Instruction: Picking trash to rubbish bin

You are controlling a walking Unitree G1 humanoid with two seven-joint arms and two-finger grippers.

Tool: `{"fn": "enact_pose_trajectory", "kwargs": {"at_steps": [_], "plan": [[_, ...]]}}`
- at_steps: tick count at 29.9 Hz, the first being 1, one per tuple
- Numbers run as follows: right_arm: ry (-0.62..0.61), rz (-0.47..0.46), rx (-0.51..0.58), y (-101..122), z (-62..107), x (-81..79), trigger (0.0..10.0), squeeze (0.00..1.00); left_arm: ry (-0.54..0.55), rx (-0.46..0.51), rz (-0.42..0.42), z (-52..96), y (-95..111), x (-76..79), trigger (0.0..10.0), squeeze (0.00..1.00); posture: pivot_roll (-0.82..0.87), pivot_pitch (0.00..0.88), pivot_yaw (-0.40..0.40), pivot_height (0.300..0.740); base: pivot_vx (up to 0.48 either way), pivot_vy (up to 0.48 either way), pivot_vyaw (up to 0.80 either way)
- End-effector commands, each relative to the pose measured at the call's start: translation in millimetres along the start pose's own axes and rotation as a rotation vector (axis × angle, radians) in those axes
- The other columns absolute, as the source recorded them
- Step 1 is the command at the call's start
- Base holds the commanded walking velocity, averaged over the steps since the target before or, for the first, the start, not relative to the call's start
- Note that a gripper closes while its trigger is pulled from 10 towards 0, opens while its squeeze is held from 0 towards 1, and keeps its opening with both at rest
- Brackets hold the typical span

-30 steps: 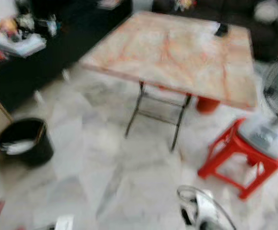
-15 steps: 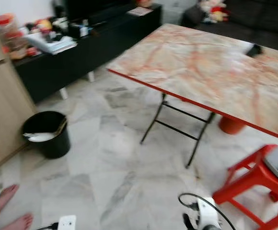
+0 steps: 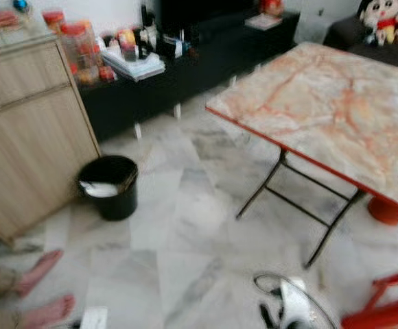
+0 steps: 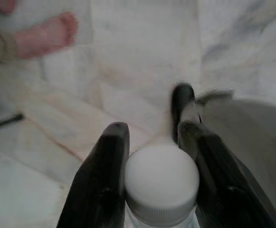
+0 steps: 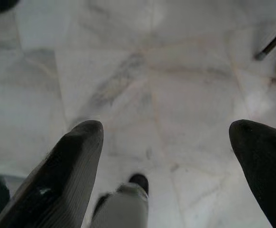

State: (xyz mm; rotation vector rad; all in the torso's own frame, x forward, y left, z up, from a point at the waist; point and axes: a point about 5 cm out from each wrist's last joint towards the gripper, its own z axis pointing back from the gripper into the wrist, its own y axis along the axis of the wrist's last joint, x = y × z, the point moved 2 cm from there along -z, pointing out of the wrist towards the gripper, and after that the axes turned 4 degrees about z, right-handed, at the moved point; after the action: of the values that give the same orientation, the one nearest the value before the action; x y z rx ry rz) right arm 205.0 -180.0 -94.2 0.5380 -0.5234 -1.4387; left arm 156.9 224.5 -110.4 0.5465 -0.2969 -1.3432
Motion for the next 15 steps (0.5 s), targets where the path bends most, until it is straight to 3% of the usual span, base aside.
{"fn": "enact_pose_trajectory", "kwargs": {"at_steps": [1, 11, 15], "plan": [[-0.032, -0.017, -0.018, -7.7, 3.1, 11.8, 10.0, 0.0, -0.019, 0.002, -0.002, -0.1, 0.7, 7.6, 10.0, 0.0, -0.01, 0.083, -0.046, 0.74, 0.3, 0.0, 0.0], [-0.021, 0.012, -0.023, -8.3, 2.9, 8.9, 10.0, 0.0, -0.018, 0.002, -0.005, 0.0, 0.2, 6.7, 10.0, 0.0, 0.0, 0.083, -0.043, 0.74, 0.299, 0.0, 0.0], [-0.024, 0.022, -0.024, -8.6, 2.9, 9.0, 10.0, 0.0, -0.018, 0.002, -0.006, 0.0, 0.2, 7.0, 10.0, 0.0, 0.0, 0.081, -0.044, 0.74, 0.303, 0.0, 0.76]]}}
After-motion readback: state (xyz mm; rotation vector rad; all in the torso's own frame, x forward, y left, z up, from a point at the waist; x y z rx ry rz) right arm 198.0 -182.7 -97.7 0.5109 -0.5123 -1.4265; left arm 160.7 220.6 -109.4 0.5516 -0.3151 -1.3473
